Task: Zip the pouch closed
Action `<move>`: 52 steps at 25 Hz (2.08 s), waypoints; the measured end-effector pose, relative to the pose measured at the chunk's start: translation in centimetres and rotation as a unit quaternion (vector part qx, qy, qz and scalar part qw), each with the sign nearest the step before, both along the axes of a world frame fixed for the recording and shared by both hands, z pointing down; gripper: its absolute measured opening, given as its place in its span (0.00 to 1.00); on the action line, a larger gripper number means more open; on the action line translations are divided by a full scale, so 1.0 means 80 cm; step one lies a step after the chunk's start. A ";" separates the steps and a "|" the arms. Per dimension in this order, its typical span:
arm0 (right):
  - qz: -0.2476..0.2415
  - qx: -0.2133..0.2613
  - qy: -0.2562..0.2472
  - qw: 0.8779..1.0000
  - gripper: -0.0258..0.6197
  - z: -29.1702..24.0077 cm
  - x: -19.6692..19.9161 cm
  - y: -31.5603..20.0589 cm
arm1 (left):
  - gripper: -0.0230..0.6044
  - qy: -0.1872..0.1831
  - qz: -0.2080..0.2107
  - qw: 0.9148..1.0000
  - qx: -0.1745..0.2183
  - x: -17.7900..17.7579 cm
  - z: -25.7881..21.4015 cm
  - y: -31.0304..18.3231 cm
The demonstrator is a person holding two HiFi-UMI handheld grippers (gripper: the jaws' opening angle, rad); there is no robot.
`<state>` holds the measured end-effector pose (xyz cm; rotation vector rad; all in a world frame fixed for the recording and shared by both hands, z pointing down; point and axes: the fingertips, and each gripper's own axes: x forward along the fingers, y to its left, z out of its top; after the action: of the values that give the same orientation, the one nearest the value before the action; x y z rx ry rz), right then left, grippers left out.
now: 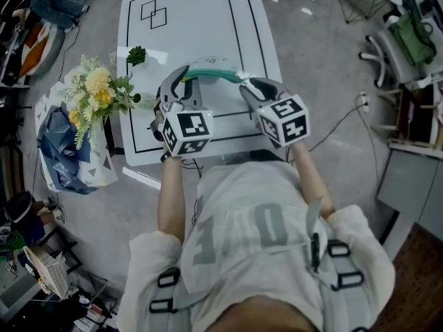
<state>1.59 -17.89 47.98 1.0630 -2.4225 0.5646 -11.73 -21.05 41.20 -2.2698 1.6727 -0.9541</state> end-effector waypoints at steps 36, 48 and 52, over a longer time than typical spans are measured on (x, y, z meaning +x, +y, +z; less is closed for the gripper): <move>-0.016 0.062 -0.003 0.998 0.05 -0.031 -0.018 -0.013 | 0.07 0.021 -0.017 1.000 0.010 -0.016 -0.016 0.010; 0.003 0.301 0.204 0.931 0.05 -0.140 0.035 -0.093 | 0.25 0.091 0.097 0.989 -0.065 0.060 0.015 0.048; -0.033 0.361 0.254 0.897 0.05 -0.164 0.035 -0.098 | 0.28 0.114 0.115 0.986 -0.046 0.070 -0.015 0.045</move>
<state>4.43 -25.74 34.85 1.1905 -2.1816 -0.6358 -6.10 -17.48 39.98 -2.6496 1.4274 -0.7573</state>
